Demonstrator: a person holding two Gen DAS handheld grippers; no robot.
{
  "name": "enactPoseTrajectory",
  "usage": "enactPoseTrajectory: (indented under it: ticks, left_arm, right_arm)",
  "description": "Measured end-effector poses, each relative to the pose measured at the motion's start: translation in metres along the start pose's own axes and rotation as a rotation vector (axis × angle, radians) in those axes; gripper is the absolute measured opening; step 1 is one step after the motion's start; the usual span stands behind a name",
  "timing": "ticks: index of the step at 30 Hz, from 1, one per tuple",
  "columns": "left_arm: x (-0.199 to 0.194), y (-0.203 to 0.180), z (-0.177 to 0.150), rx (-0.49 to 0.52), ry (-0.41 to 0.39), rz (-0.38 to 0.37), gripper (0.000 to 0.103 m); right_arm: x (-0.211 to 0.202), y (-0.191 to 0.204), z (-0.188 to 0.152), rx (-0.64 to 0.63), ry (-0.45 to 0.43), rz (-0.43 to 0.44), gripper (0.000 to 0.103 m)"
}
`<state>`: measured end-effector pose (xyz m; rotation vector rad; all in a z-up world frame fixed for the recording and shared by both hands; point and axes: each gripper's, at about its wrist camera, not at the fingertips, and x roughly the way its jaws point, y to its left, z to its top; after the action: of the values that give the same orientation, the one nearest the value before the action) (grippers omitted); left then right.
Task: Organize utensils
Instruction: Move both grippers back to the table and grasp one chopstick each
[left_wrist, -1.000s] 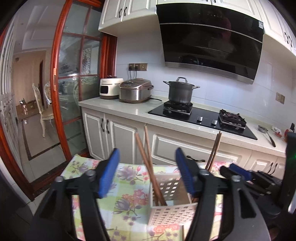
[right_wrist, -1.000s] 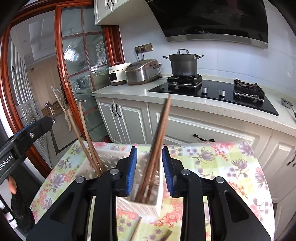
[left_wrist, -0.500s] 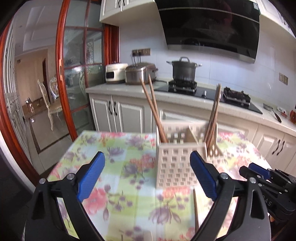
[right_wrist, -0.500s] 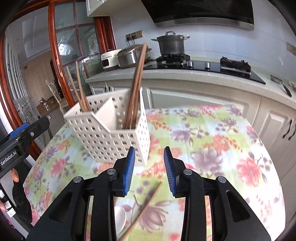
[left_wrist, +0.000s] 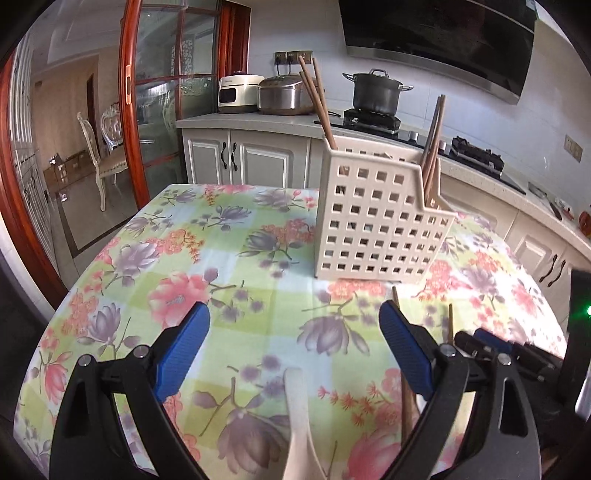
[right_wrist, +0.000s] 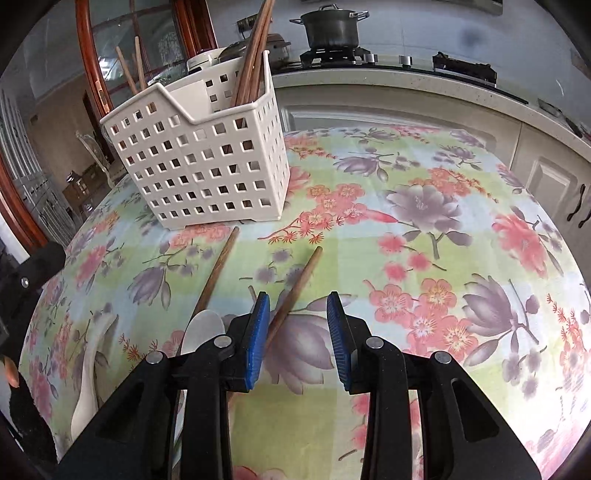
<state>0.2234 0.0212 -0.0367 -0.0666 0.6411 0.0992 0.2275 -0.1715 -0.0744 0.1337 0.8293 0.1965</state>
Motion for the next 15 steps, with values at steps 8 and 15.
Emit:
enactPoseTrajectory:
  ticks: [8, 15]
  left_arm:
    - [-0.001, -0.004, -0.008, 0.010, 0.006, -0.027, 0.090]
    - [-0.001, -0.003, -0.010, 0.009, 0.012, -0.029, 0.090]
  right_arm:
    - [0.006, 0.005, -0.002, -0.001, 0.041, -0.022, 0.032]
    - [0.013, 0.019, -0.004, -0.064, 0.070, -0.083, 0.032]
